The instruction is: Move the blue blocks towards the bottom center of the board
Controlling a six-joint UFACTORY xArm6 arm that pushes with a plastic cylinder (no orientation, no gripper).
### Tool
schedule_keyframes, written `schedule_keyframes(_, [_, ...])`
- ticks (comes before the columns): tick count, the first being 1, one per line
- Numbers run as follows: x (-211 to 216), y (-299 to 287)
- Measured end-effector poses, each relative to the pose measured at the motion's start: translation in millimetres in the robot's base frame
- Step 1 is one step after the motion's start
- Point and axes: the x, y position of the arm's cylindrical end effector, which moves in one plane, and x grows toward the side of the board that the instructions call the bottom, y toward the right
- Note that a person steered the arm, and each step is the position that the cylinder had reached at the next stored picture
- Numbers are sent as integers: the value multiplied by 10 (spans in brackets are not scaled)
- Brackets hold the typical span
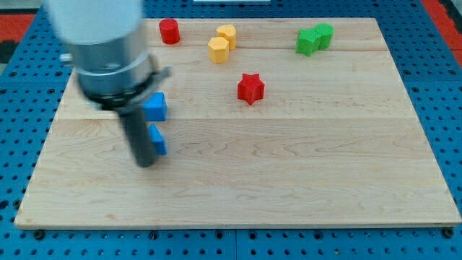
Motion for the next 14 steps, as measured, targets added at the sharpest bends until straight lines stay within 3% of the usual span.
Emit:
schedule_keyframes(2, [-197, 791])
schedule_keyframes(3, [-392, 600])
schedule_keyframes(5, [-270, -369])
schedule_keyframes(6, [-406, -632])
schedule_keyframes(7, [-854, -728])
schedule_keyframes(8, [-1563, -667])
schedule_keyframes(9, [-1736, 69])
schedule_keyframes(10, [-1440, 600])
schedule_keyframes(12, [-90, -46])
schedule_keyframes(14, [-552, 648])
